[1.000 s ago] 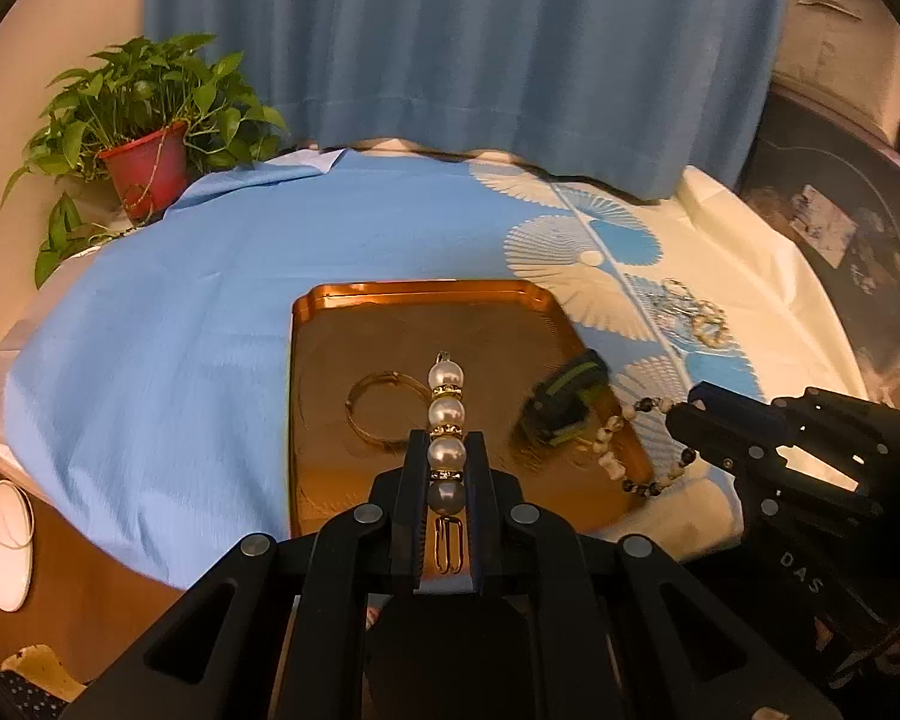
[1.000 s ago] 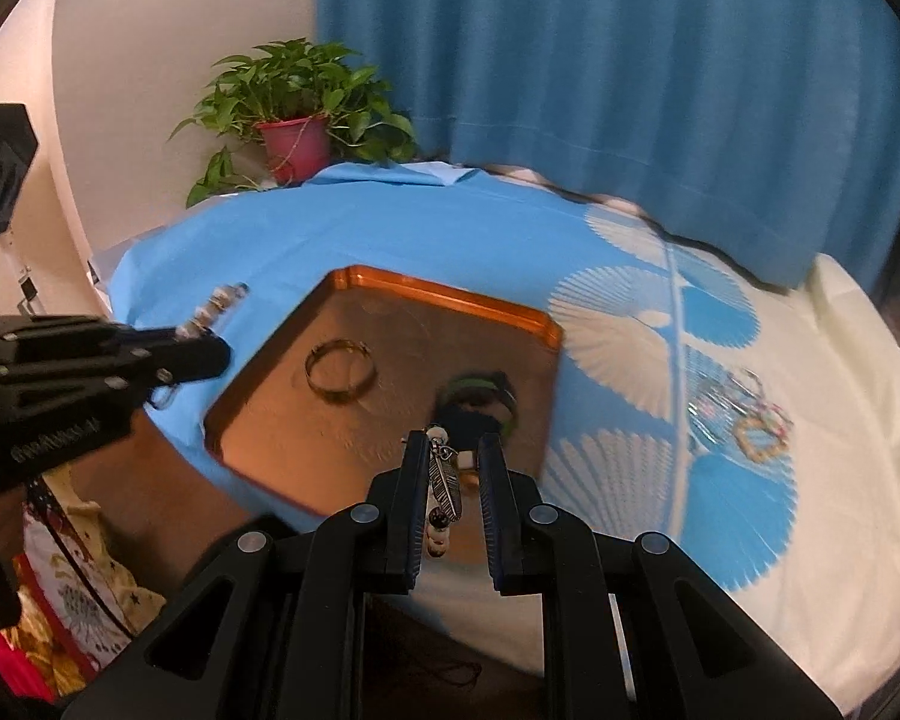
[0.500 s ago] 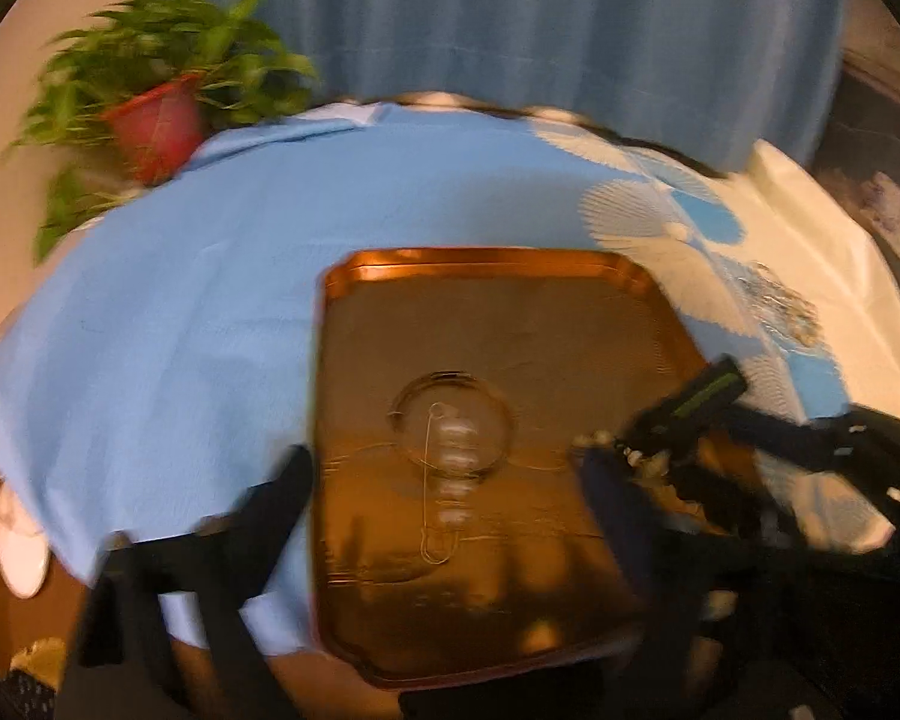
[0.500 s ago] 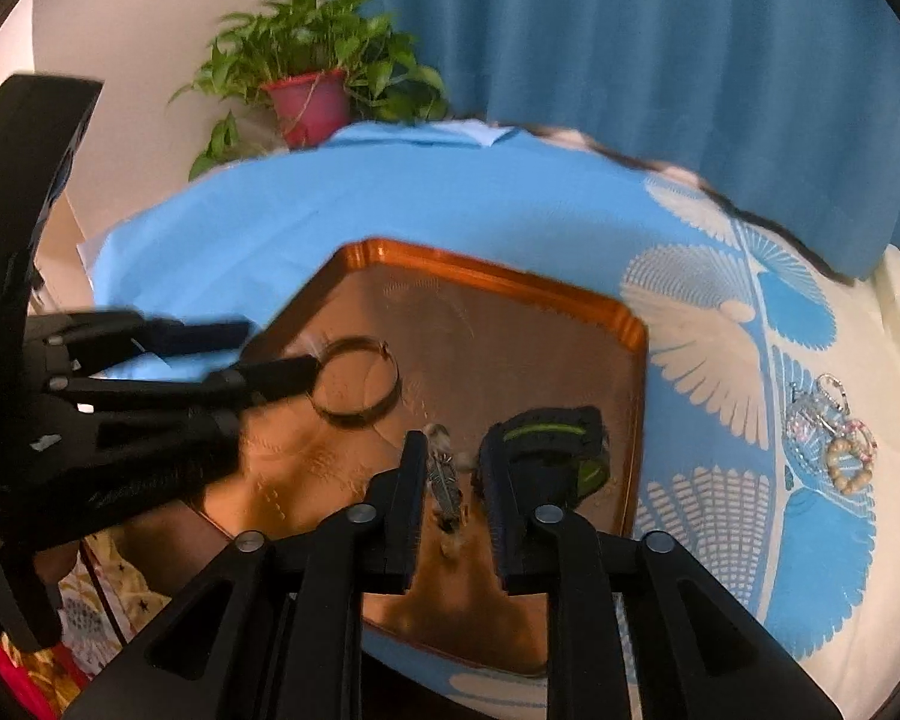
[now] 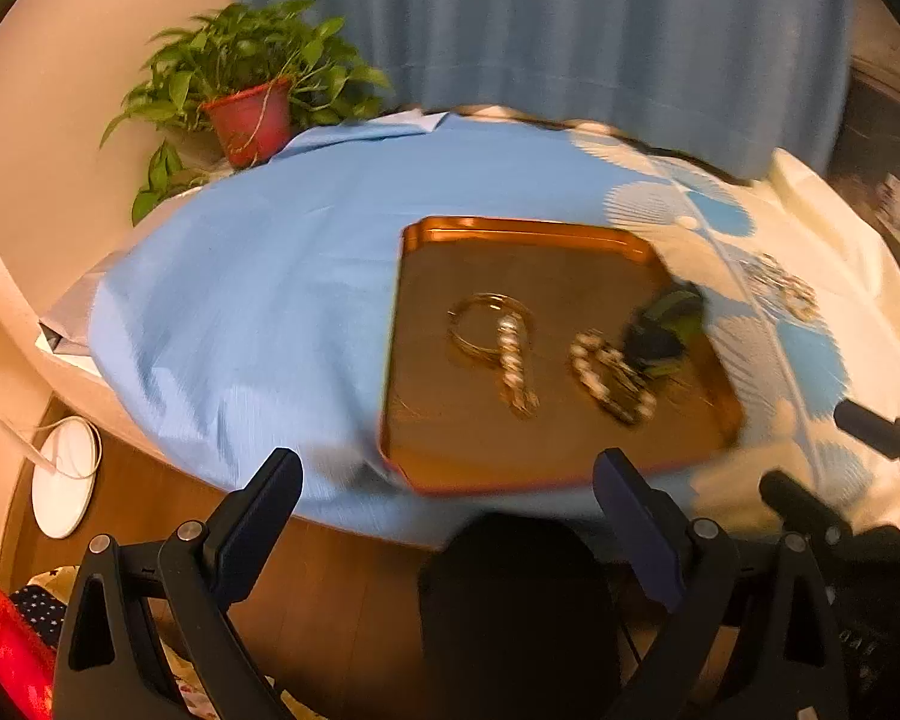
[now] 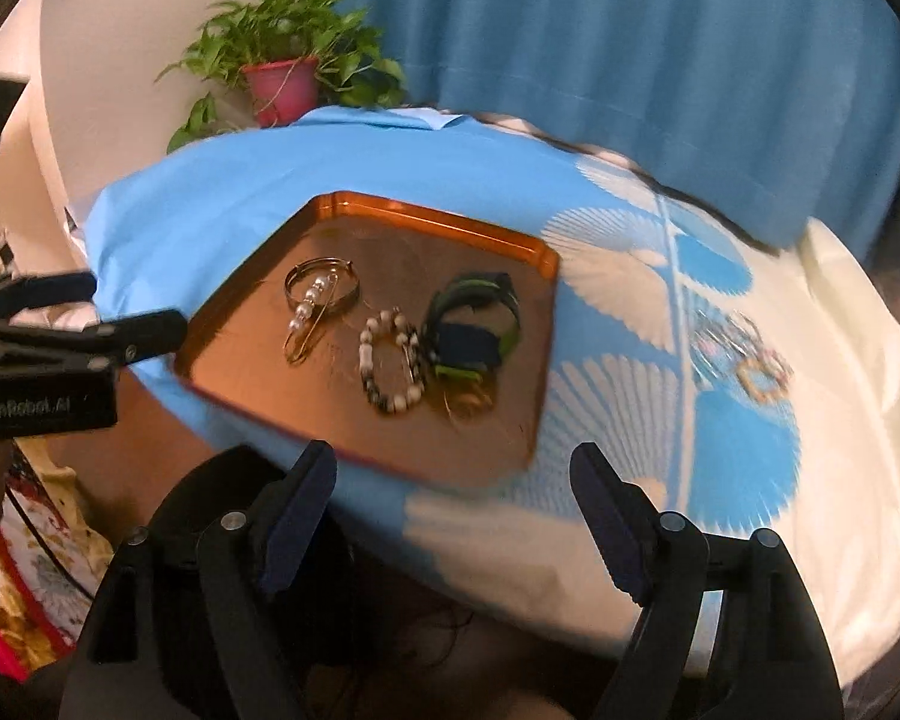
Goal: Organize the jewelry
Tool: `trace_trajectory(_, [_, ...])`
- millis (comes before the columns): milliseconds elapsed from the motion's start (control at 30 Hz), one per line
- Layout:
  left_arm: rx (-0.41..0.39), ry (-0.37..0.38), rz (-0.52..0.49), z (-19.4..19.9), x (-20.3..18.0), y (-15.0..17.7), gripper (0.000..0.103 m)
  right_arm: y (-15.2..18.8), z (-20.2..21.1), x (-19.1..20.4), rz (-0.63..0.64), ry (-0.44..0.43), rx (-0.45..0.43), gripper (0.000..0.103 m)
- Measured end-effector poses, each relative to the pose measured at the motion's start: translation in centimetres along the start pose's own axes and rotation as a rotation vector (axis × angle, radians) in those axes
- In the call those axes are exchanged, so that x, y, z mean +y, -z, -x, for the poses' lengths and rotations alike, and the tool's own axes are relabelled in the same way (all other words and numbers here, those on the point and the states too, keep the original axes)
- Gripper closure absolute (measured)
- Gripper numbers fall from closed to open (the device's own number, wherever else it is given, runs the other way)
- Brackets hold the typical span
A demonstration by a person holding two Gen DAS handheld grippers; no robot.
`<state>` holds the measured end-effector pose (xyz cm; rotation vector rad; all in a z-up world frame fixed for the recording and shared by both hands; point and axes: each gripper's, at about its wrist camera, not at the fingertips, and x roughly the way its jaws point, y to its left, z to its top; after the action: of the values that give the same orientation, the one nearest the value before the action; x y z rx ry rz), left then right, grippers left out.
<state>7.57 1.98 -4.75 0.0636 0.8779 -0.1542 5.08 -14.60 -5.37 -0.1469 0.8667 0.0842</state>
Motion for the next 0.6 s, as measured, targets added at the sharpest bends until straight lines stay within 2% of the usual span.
trace_trajectory(333, [-0.074, 0.018, -0.070, 7.3, -3.8, 3.8, 0.007, 4.2, 10.0, -1.1, -0.087, 0.035, -0.124, 0.023])
trace_trajectory(600, [-0.137, 0.014, -0.112, 10.9, -5.6, 5.2, 0.007, 6.0, 14.2, -1.1, -0.097, 0.037, -0.177, 0.023])
